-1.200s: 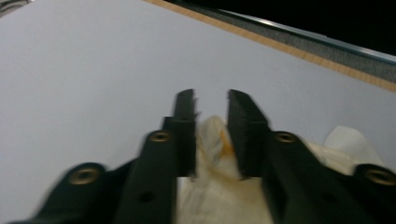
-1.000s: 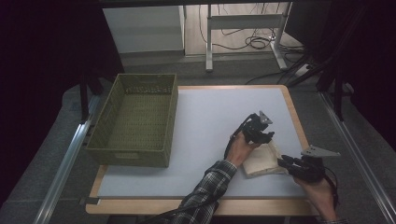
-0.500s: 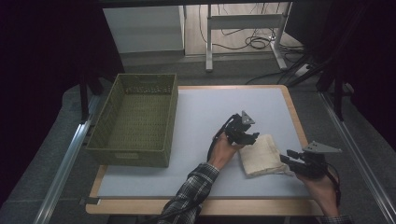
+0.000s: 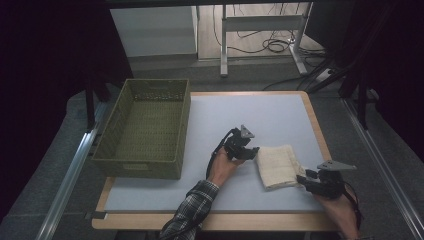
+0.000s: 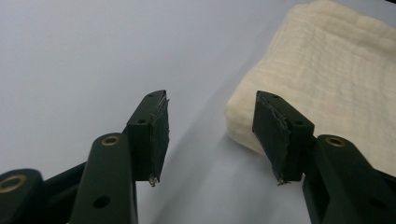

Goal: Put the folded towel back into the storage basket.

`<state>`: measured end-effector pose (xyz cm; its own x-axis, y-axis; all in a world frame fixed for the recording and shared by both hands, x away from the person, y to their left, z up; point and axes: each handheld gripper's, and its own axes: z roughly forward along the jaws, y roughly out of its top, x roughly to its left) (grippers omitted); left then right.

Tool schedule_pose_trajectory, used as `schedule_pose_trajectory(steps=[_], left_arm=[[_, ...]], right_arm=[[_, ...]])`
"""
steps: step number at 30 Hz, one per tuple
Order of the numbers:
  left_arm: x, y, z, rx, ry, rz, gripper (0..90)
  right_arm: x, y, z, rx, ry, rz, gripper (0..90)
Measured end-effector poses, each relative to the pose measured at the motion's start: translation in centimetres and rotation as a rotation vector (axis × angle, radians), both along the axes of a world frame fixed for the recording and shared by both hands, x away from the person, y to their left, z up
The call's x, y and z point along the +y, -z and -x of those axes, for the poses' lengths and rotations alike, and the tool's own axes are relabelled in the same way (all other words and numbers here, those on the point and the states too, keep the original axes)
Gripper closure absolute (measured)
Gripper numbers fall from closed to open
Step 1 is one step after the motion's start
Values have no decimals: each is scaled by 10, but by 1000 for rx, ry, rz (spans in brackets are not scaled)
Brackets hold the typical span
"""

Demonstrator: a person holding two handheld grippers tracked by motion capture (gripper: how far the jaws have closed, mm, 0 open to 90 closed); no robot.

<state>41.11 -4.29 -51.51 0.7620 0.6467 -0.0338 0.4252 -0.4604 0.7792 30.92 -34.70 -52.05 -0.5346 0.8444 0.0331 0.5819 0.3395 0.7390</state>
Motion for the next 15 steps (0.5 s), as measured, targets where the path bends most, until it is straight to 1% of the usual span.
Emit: schedule_pose_trajectory(steps=[1, 4, 5, 7, 11, 12, 14, 15], left_arm=[[0, 1, 0, 3, 2, 20, 457], [-3, 2, 0, 14, 5, 53, 457], [-5, 3, -1, 20, 4, 48, 456], [-9, 6, -3, 20, -4, 22, 456], [-13, 16, -6, 38, 10, -27, 456], [-12, 17, -7, 50, 19, -16, 448], [-9, 19, -11, 108, 14, 30, 448], [-8, 19, -10, 107, 20, 27, 448]], right_arm=[[0, 0, 0, 10, 5, -9, 529], [0, 0, 0, 22, 16, -22, 547], [0, 0, 0, 24, 17, -22, 558], [1, 0, 0, 33, 13, -28, 607], [1, 0, 0, 52, -1, -53, 684], [0, 0, 0, 59, -2, -61, 706], [0, 0, -1, 71, -11, -78, 746], [0, 0, -1, 81, -16, -86, 765]])
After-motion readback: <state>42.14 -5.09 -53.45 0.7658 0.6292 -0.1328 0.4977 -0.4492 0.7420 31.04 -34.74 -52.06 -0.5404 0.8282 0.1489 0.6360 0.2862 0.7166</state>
